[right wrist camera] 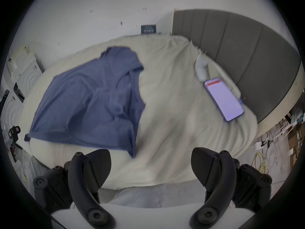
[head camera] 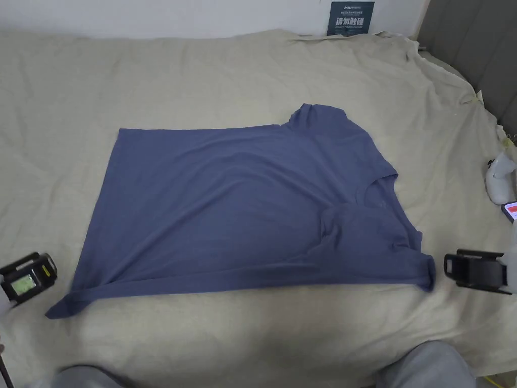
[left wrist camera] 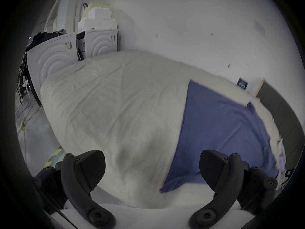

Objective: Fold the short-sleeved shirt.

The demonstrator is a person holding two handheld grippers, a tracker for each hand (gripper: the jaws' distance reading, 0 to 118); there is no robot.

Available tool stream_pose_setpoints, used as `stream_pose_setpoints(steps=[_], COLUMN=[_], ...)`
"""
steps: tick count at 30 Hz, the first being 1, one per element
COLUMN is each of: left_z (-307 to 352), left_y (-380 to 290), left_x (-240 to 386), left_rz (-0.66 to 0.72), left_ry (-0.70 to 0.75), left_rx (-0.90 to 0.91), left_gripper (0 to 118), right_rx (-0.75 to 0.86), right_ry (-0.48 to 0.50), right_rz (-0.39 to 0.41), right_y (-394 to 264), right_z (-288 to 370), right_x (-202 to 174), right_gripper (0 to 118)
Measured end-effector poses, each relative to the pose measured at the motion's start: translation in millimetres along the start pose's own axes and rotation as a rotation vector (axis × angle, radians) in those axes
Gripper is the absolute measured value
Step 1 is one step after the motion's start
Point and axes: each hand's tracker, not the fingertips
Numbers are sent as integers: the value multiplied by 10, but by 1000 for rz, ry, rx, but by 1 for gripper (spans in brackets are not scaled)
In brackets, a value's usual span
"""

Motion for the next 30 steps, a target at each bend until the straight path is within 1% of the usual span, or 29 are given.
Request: stream_pose_setpoints(steps=[3, 6, 8, 10, 13, 15, 18, 19, 20, 21, 22, 23, 24, 27, 28, 29, 30], left_z=[207, 344, 397, 436, 458, 488, 534, 545, 537, 540, 541, 541, 533, 525, 523, 527, 531], left_y=[233, 321, 310, 253, 134, 38, -74, -97, -116, -150, -178, -198, -215, -253, -257, -263, -260], left_x=[266, 578, 779, 959, 1126, 1177, 1148, 1137, 1120, 1116, 1110, 1112, 1116, 1119, 1135, 1144, 1145], left_rz=[-46, -111, -123, -150, -233, -289, -284, -284, -287, -291, -300, -305, -309, -313, -313, -315, -323], left_ry=[-55, -124, -151, -194, -175, -148, -155, -160, -163, -160, -162, -162, -161, -179, -180, -182, -193], left_rx=[135, 190, 235, 285, 326, 371, 390, 388, 389, 395, 399, 400, 399, 401, 402, 407, 406], left_gripper=[117, 117, 117, 117, 115, 114, 103, 94, 88, 85, 85, 76, 66, 21, 7, 1, 0], right_rx=[166, 291, 385, 460, 533, 545, 557, 558, 555, 550, 547, 547, 549, 543, 543, 544, 549], right_ry=[11, 27, 17, -8, -20, -11, 0, 6, 22, 33, 39, 39, 39, 52, 52, 49, 39], right_rz=[-8, 3, -2, 41, 91, 85, 59, 45, 36, 32, 34, 36, 41, 35, 30, 29, 31], right_y=[187, 272, 279, 244, 151, 87, 0, -27, -53, -80, -105, -127, -153, -181, -186, -189, -183], right_z=[293, 447, 503, 524, 567, 531, 504, 494, 484, 473, 468, 463, 455, 439, 429, 418, 419], right_x=[-141, -312, -450, -624, -829, -872, -909, -908, -907, -912, -934, -948, -962, -998, -1005, -1011, -1025], right_gripper=[101, 101, 102, 103, 103, 103, 103, 102, 102, 101, 101, 97, 90, 46, 27, 14, 4])
